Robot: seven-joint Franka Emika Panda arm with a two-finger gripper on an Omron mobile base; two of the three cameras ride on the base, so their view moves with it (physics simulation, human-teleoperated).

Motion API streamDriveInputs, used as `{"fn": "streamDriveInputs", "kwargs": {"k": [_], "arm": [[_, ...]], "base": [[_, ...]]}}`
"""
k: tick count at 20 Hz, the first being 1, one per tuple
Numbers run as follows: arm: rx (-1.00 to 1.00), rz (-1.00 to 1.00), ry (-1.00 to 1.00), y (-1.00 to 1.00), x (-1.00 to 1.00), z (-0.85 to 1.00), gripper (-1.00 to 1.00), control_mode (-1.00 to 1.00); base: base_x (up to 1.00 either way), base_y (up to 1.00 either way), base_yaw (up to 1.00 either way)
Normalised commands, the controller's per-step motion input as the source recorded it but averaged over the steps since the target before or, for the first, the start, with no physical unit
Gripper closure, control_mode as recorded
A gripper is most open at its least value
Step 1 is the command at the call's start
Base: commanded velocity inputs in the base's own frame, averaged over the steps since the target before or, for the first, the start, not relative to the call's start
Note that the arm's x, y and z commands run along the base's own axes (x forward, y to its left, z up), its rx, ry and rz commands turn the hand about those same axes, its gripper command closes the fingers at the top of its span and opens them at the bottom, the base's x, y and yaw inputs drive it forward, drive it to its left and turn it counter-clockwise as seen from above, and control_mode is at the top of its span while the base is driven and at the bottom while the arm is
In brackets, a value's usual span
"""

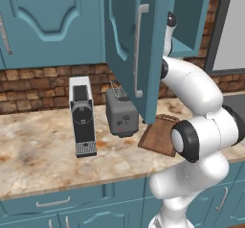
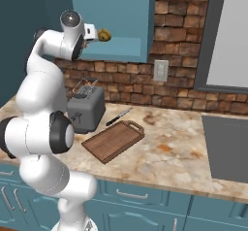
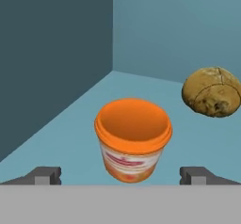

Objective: Pick the bread, place it on the cutting board, pick the jam, place it on the counter, and close the cabinet.

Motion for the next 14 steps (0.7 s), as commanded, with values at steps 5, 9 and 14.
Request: {"fn": "streamDriveInputs", "kwargs": {"k": [5,9,14], "arm": [[0.0,0.0,0.0,0.0,0.11,0.0,-1.0,-1.0],[0.0,0.0,0.0,0.0,0.09,0.0,-1.0,-1.0],[0.0,0.0,0.0,0.0,0.06,0.0,-1.0,-1.0]], "base": [[0.0,0.0,0.0],[0.0,0.0,0.0],[0.0,0.0,0.0]]}}
